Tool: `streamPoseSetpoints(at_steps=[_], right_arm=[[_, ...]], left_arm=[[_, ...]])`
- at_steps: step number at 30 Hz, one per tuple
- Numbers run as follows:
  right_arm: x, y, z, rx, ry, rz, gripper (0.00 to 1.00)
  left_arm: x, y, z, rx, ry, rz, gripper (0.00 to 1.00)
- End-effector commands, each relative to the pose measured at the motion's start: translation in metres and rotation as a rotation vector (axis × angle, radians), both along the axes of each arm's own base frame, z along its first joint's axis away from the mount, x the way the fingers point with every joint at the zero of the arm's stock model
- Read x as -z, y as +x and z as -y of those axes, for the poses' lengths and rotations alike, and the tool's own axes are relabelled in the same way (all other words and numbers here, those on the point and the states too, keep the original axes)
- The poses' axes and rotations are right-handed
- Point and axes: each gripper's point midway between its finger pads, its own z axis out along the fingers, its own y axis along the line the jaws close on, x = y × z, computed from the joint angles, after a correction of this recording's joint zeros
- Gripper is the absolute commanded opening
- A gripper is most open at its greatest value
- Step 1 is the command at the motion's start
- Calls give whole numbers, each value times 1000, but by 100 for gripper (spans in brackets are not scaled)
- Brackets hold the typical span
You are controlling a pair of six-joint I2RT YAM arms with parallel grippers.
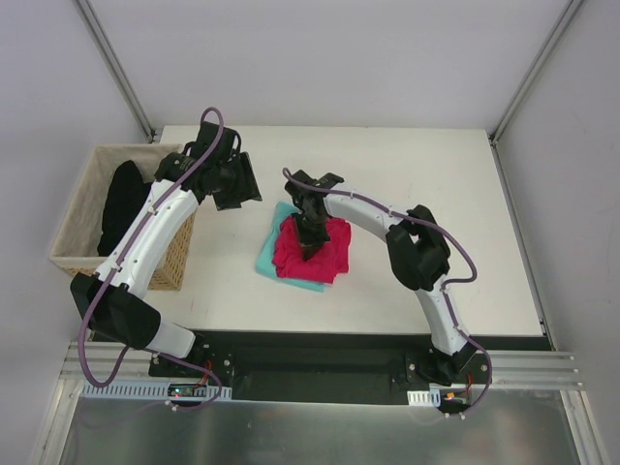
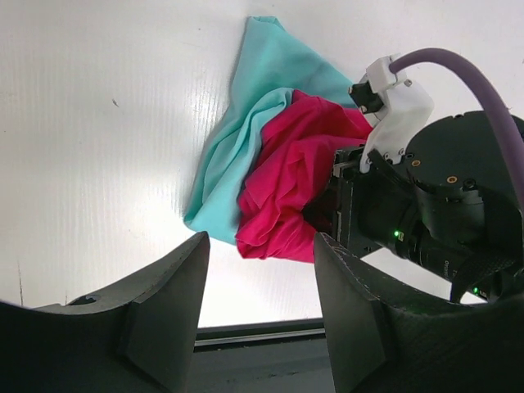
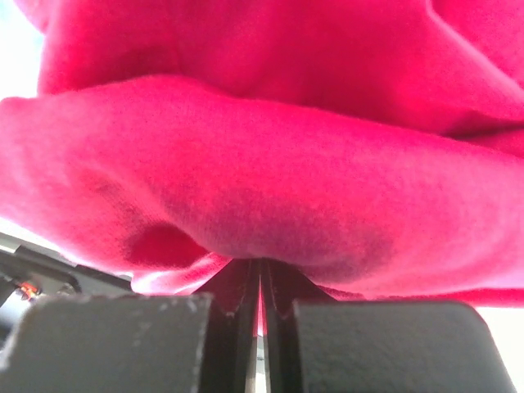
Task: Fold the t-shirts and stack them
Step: Put the neatly folded tshirt into the corner of the board with both arms
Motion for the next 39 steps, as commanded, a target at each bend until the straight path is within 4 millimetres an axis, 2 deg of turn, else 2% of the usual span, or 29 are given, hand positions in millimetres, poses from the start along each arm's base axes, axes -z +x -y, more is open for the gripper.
streamPoseSetpoints(at_steps=[1,12,17,24,26,27,28,31,34,39], right_arm=[[-10,8,29,29,-106,54,1],[-1,0,60,97,-195,25,1],[4,4,81,160,-265,41,1],[-1,8,92,203,-312,81,1],[-9,11,91,207,-305,111,6],[-16,15,91,215,-302,130,13],[-22,17,90,209,-300,152,16],[-47,24,86,201,-278,231,23],[-69,28,83,197,-259,283,25],[-94,29,73,189,-215,334,29]], left_arm=[[-16,6,-3,6,-2,42,54],[-12,4,-3,2,0,33,54],[-11,3,-5,6,7,31,54],[-11,3,-6,9,7,31,54],[-12,3,-6,10,9,35,54],[-11,3,-6,11,10,34,54],[-11,4,-7,9,11,35,54],[-11,5,-7,10,13,35,54],[-11,7,-8,10,20,39,54],[-16,11,-10,10,31,55,54]])
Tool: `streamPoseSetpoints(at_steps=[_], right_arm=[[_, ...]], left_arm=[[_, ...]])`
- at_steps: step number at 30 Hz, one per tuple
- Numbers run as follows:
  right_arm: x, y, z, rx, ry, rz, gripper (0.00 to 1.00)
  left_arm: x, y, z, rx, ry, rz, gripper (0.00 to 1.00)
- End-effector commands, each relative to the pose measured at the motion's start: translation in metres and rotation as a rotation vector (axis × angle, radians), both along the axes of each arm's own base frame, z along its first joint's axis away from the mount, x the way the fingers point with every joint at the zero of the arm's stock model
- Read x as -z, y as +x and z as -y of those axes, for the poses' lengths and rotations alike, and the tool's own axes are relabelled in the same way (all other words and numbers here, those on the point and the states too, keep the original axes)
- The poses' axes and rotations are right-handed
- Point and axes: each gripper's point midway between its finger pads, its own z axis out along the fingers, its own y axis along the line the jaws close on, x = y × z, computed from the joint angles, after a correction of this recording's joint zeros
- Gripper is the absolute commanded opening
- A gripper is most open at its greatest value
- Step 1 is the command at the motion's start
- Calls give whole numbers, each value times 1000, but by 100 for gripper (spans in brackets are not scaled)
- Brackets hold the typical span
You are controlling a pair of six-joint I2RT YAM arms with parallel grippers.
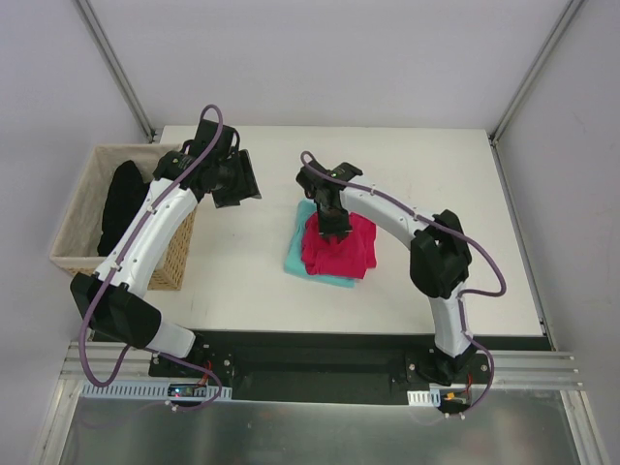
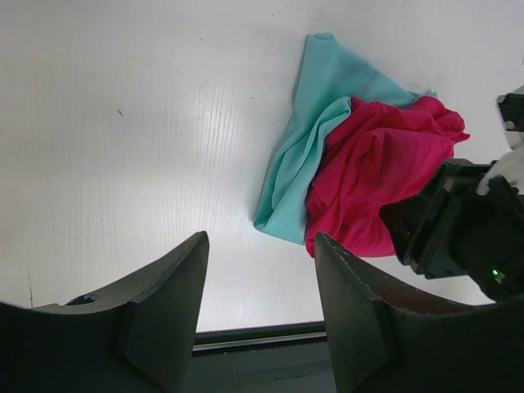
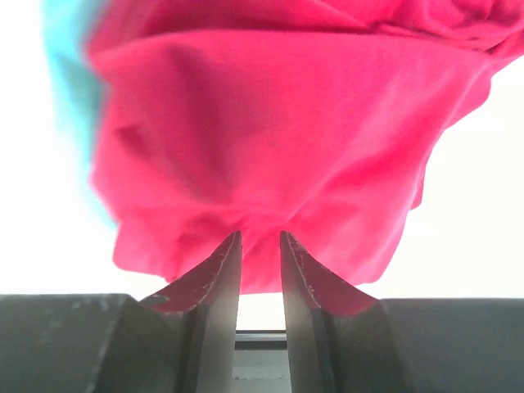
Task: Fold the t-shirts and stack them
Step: Put the neatly folded tshirt into the corner of the board with both arms
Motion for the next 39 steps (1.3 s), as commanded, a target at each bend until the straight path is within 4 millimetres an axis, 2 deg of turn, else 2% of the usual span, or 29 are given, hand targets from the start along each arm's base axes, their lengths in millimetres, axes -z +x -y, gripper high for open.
streamPoseSetpoints(at_steps=[1,4,5,6,7,10,17,22,25,32,36,38,39], right_arm=[[-55,1,-7,-25,47,121,29],[-58,2,-20,-52,69,135,18],[-58,4,-26,-56,87,139,3],[-57,3,-32,-68,98,136,1],[-49,4,-36,-72,100,119,1],[-43,6,-56,-113,135,116,1],[-14,16,-113,-229,285,96,1],[4,13,-138,-285,365,51,1],[13,13,-146,-310,365,36,1],[33,8,-149,-309,356,-23,1],[46,-1,-138,-274,335,-63,1],[44,-2,-135,-260,347,-55,1],[52,-6,-129,-240,337,-69,1]], left_arm=[[-12,7,-7,6,23,39,54],[-17,10,-16,-10,46,64,54],[-18,11,-18,-15,50,68,54],[-20,12,-23,-26,50,74,52],[-21,12,-25,-24,55,74,50],[-21,10,-34,-33,68,70,49],[-15,2,-48,-57,98,35,48],[-17,-2,-54,-80,107,33,47],[-16,-4,-57,-91,113,28,47],[-9,-3,-61,-103,118,5,47],[-5,-3,-63,-109,119,-8,47],[-3,-3,-64,-113,122,-13,47],[-1,-3,-64,-114,123,-19,47]])
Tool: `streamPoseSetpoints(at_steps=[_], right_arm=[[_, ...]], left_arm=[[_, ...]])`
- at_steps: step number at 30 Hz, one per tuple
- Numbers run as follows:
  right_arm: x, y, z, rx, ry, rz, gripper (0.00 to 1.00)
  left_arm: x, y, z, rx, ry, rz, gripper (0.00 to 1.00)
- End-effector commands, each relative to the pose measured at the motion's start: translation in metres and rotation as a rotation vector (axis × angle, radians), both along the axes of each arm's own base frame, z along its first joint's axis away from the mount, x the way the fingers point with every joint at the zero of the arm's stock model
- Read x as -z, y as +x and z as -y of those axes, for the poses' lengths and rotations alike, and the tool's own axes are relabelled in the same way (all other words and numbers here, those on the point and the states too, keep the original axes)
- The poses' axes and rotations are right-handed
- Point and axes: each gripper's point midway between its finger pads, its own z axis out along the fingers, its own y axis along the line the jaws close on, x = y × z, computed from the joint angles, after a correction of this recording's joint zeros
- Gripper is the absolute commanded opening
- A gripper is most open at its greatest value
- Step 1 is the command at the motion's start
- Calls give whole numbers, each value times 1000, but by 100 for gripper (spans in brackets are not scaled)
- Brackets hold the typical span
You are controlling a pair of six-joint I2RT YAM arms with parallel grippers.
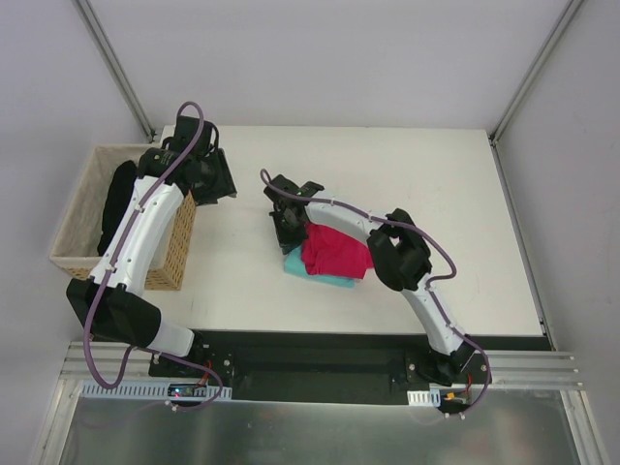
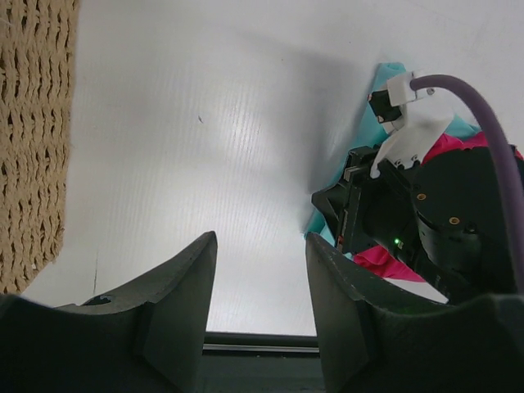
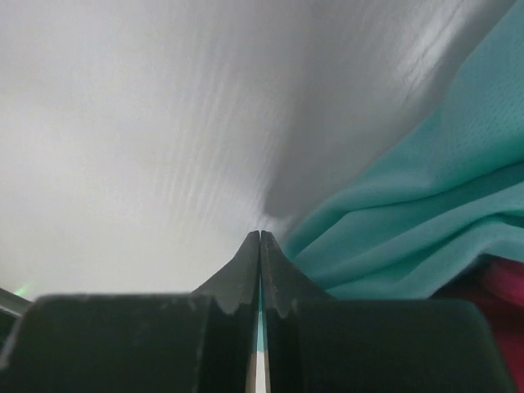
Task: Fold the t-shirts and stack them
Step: Put the neatly folded tshirt into the corner of the board with both arms
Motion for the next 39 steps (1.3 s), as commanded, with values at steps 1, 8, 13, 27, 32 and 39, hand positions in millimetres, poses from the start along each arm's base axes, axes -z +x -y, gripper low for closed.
streamPoseSetpoints(at_steps=[1,8,13,27,32,39], right_arm=[[-2,-10,9,45,20,-22,1],[3,-8,32,122,-18,-30,1],[6,-7,45,173,-38,-34,1],[-5,31,117,323,-177,79,1],[-13,48,144,376,-204,100,1],[-21,57,175,429,-249,116,1]], left_arm=[[-1,-6,-11,-24,24,-5,47],[6,-5,-8,-23,11,-30,47],[6,-4,-7,-20,8,-34,47],[1,0,-3,-22,-11,-23,47],[-1,1,-3,-23,-11,-19,47],[0,5,-2,-21,-12,-22,47]])
